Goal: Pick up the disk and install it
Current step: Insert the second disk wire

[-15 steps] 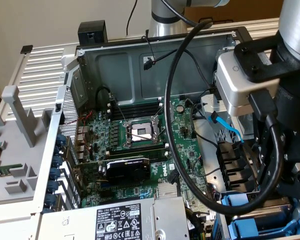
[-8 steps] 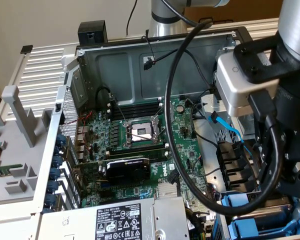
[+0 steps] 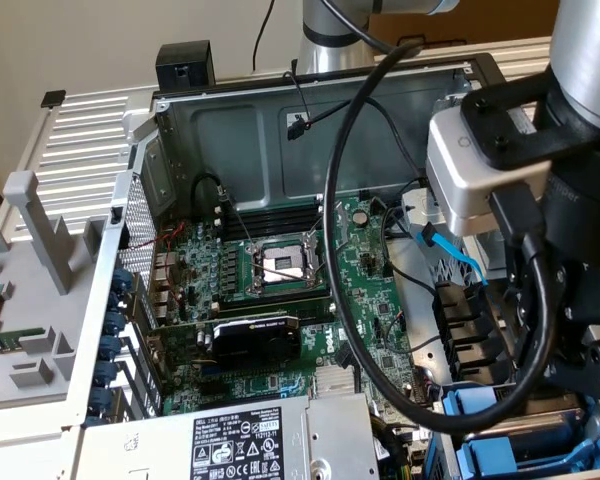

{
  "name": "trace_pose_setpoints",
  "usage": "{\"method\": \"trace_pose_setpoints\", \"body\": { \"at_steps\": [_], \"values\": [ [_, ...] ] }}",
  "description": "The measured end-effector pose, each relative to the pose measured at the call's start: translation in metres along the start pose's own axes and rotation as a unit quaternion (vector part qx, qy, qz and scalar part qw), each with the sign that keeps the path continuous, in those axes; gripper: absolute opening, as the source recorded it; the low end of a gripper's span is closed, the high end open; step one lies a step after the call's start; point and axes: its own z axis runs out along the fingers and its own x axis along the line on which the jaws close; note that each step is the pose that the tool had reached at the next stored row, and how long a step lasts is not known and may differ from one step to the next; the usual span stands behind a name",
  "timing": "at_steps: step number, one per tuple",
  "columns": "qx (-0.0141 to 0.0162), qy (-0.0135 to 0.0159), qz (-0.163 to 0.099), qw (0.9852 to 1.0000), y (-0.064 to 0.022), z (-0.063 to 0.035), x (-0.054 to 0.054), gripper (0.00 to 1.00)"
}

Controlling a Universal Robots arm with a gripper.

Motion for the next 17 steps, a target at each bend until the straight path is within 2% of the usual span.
{"method": "trace_pose_setpoints", "body": {
  "at_steps": [2, 5, 9, 11, 13, 17],
  "values": [
    [0.0004, 0.0002, 0.0, 1.0, 0.0019, -0.0003, -0.001, 0.17],
    [0.0029, 0.0003, 0.001, 1.0, 0.0056, -0.0005, -0.002, 0.17],
    [0.0047, 0.0005, 0.002, 1.0, 0.0062, -0.0004, -0.002, 0.17],
    [0.0072, 0.0001, 0.002, 1.0, 0.0069, -0.0004, -0.002, 0.17],
    [0.0121, 0.0, 0.002, 0.9999, 0.008, -0.0005, -0.002, 0.17],
    [0.0245, 0.0005, 0.002, 0.9997, 0.0121, -0.0008, -0.002, 0.17]
  ]
}}
